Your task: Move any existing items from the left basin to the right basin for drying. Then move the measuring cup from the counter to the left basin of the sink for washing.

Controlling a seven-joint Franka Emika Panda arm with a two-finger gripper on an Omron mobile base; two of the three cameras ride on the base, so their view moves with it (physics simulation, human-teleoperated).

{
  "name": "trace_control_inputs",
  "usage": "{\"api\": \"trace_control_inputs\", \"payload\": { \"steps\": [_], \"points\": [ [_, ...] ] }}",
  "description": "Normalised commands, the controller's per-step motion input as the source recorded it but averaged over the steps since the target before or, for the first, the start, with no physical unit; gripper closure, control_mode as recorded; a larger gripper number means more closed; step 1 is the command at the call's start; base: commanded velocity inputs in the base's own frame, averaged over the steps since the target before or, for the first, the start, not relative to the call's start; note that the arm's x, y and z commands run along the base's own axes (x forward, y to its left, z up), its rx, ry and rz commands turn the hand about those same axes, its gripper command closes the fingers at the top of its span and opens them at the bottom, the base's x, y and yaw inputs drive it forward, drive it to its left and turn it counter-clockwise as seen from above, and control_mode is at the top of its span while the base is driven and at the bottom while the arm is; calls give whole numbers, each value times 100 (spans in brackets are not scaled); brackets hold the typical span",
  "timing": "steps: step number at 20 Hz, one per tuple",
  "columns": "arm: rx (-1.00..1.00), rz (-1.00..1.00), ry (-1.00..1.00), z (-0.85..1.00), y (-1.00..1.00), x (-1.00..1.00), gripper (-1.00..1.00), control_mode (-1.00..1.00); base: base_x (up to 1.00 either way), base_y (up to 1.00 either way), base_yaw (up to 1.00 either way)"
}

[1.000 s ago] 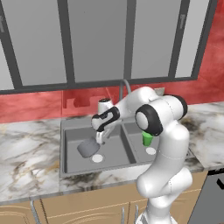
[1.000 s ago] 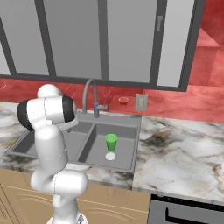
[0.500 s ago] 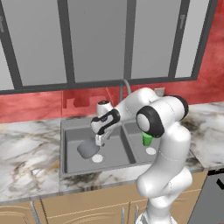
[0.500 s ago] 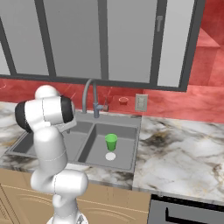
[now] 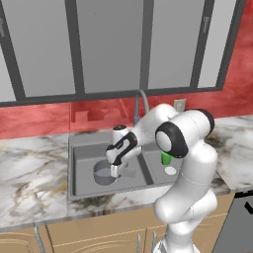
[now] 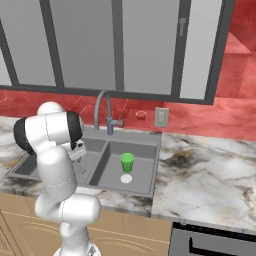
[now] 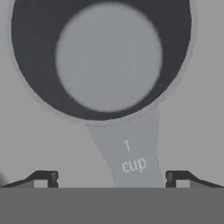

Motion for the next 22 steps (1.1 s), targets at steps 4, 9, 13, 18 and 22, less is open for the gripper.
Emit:
{"api": "trace_control_inputs", "payload": {
  "steps": [4, 9, 13, 18, 22],
  "points": [
    [0, 0, 0, -22, -4, -29, -100, -100, 0, 0, 0],
    [0, 0, -15, 67, 0, -35, -100, -100, 0, 0, 0],
    [-1, 0, -18, 100, 4, -40, -100, -100, 0, 0, 0],
    [-3, 0, -20, 100, 8, -47, -100, -100, 0, 0, 0],
    [-2, 0, -23, 100, 2, -58, -100, -100, 0, 0, 0]
  ]
}}
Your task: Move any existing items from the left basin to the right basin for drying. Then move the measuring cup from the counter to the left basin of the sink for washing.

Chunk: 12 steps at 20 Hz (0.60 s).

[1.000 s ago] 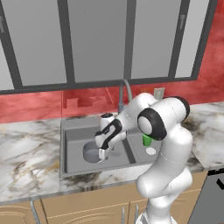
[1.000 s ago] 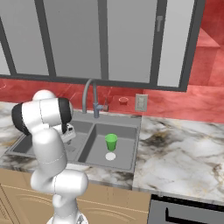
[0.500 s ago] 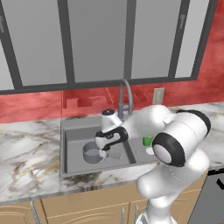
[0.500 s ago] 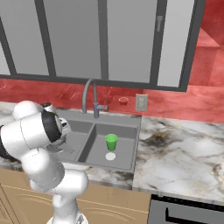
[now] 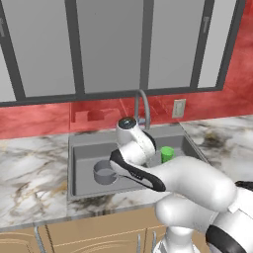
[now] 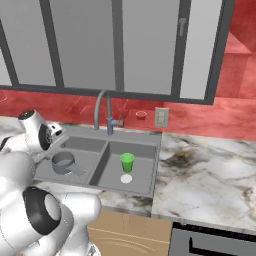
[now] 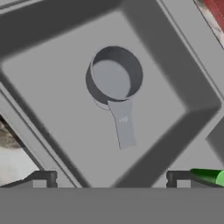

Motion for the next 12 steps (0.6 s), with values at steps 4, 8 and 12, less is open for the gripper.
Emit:
{"api": "trace_control_inputs", "payload": {
  "steps": [4, 8, 12],
  "points": [
    [0, 0, -18, 100, 1, -56, -100, -100, 0, 0, 0],
    [0, 0, -17, 100, 0, -62, -100, -100, 0, 0, 0],
    [0, 0, -11, 97, 22, -71, -100, -100, 0, 0, 0]
  ]
}}
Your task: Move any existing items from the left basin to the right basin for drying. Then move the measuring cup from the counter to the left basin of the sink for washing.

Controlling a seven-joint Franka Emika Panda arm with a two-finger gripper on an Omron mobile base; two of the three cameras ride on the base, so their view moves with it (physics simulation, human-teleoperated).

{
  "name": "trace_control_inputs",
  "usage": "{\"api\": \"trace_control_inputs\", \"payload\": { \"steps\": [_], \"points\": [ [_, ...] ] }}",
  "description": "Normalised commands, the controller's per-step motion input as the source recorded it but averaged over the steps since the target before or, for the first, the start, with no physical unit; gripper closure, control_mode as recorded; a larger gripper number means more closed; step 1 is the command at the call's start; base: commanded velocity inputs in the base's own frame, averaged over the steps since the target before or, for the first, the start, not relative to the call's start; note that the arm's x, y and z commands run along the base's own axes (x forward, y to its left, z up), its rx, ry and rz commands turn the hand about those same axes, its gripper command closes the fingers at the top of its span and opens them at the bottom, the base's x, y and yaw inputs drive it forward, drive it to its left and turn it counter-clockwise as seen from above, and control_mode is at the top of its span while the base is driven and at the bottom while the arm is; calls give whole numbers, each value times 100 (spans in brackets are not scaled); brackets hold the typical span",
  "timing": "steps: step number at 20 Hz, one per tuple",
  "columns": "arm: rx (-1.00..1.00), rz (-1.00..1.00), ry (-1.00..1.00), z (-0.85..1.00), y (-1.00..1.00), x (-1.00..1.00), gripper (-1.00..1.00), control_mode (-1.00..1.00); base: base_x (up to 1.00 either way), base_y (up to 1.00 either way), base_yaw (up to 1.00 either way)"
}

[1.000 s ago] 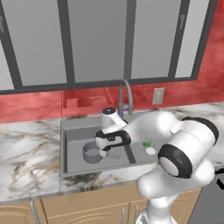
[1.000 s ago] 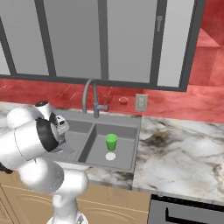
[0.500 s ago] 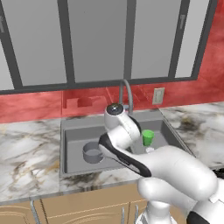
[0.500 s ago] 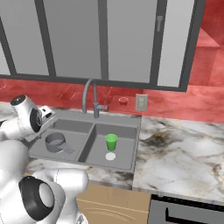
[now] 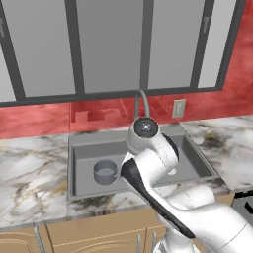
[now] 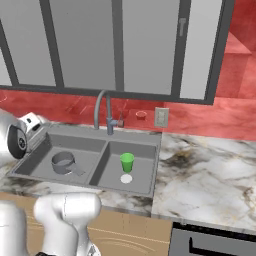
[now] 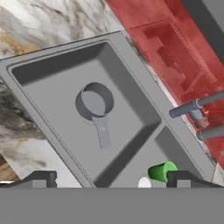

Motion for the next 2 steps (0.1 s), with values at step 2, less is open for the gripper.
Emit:
{"api": "trace_control_inputs", "payload": {
  "steps": [2],
  "points": [
    [0, 0, -9, 89, 34, -68, -100, -100, 0, 0, 0]
  ]
}}
